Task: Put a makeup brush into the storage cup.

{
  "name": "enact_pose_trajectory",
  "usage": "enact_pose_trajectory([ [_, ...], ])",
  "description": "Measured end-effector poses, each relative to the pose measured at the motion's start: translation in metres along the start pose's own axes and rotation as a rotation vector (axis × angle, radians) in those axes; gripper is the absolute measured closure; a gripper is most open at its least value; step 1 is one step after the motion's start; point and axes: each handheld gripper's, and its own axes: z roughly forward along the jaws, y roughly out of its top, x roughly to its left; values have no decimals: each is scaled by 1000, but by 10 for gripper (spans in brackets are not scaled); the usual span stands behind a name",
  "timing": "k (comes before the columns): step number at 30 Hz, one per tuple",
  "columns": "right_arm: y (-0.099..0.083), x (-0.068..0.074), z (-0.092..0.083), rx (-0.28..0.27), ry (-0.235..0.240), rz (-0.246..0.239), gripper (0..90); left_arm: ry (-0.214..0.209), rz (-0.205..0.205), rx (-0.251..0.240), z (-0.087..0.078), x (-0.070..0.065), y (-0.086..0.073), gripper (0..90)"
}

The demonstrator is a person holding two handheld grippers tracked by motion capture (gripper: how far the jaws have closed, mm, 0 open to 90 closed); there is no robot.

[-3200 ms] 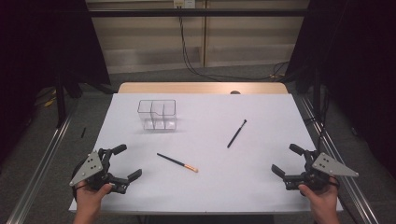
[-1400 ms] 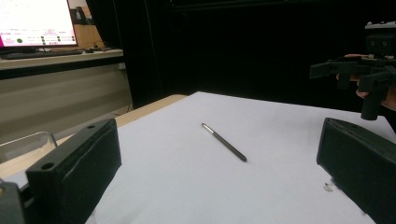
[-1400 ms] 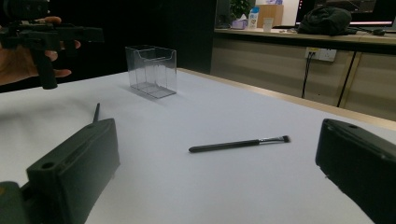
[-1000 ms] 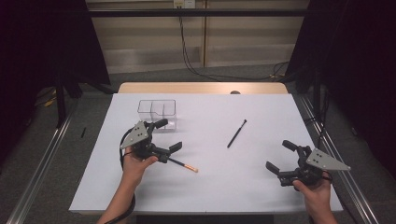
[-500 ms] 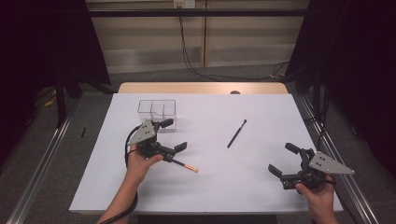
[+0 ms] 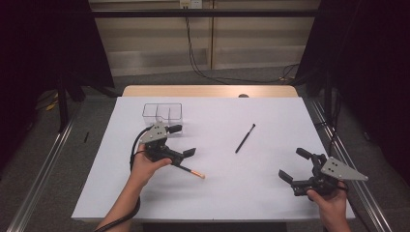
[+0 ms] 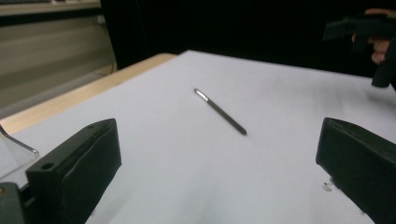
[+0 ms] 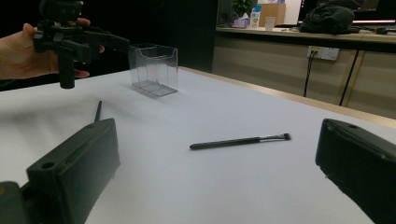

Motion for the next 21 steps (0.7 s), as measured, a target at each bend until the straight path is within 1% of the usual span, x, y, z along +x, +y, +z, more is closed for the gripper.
enact_pose_trajectory([
  [5, 0, 0, 1, 3, 4, -2, 0, -35, -6, 115, 4, 2, 2, 0],
  [6, 0, 0, 1, 2, 4, -4, 0, -40, -8, 128, 5, 2, 2, 0],
  [7, 0, 1, 2, 3, 5, -5, 0, -45, -6, 156, 5, 2, 3, 0],
  [8, 0, 1, 2, 3, 3, -7, 0, -47, -16, 171, 6, 2, 3, 0],
  [11, 0, 1, 2, 6, 5, -7, 0, -56, -10, 250, 9, 3, 6, 0],
  [14, 0, 1, 2, 6, 5, -7, 0, -67, 7, 303, 10, 3, 9, 0],
  [18, 0, 1, 2, 7, 6, -6, 0, -72, 0, 343, 11, 5, 12, 0],
  [21, 0, 0, 2, 9, 5, -6, 0, -83, 11, 403, 14, 7, 14, 0],
])
